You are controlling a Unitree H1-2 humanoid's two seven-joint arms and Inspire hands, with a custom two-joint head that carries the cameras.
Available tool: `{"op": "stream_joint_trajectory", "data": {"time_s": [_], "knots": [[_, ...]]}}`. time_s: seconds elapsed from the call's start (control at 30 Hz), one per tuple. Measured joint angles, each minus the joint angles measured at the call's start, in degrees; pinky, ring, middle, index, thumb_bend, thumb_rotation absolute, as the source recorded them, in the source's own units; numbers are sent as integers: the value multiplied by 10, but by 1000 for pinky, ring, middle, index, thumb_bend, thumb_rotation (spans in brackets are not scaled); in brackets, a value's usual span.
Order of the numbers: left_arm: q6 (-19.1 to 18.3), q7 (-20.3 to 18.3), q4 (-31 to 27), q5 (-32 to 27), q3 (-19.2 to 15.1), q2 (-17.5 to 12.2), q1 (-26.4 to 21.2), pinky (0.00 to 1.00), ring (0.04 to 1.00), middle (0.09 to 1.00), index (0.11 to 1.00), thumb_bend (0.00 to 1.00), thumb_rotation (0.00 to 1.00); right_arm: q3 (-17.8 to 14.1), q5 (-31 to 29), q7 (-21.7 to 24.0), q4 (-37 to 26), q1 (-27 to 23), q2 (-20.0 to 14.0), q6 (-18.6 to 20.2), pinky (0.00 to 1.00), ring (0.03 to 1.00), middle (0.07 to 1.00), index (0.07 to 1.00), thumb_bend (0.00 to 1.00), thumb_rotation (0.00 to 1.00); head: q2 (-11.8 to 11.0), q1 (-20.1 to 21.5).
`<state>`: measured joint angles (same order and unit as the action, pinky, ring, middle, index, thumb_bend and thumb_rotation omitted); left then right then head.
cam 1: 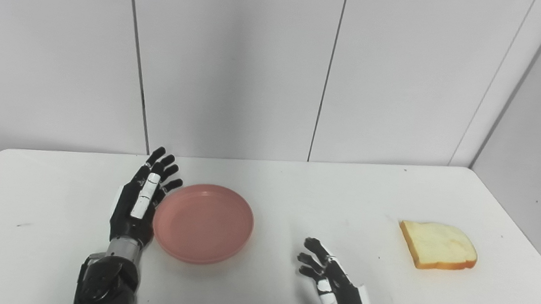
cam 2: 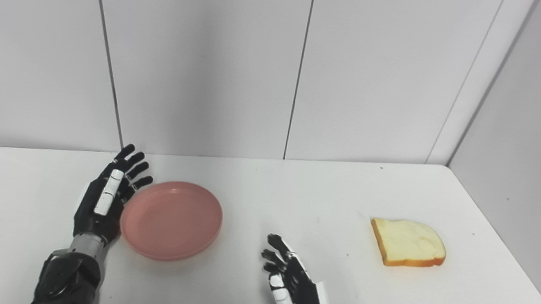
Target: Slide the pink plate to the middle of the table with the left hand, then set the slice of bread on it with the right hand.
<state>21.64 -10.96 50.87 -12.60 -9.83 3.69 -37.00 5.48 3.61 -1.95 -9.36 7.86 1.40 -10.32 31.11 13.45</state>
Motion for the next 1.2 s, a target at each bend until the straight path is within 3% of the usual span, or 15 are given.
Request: {"op": "stream_joint_trajectory", "data": {"time_s": [0.27,0.63,0.93,1.2], "knots": [[-7,0,-14,-5,-1,10,7,821,866,851,836,853,623,16,16,-12,0,0,8,4,844,851,906,876,708,1000,4,12],[-23,0,-24,-11,0,21,12,777,849,833,829,860,609,20,20,-16,3,1,13,5,835,850,904,875,687,1000,2,25],[-25,-1,-24,-12,0,25,12,809,863,836,846,895,628,23,31,-26,5,1,13,5,828,850,901,878,677,1000,-2,52],[-24,-1,-19,-12,1,25,10,796,865,836,832,821,621,25,33,-37,-1,2,14,4,825,845,893,872,758,983,-8,62]]}}
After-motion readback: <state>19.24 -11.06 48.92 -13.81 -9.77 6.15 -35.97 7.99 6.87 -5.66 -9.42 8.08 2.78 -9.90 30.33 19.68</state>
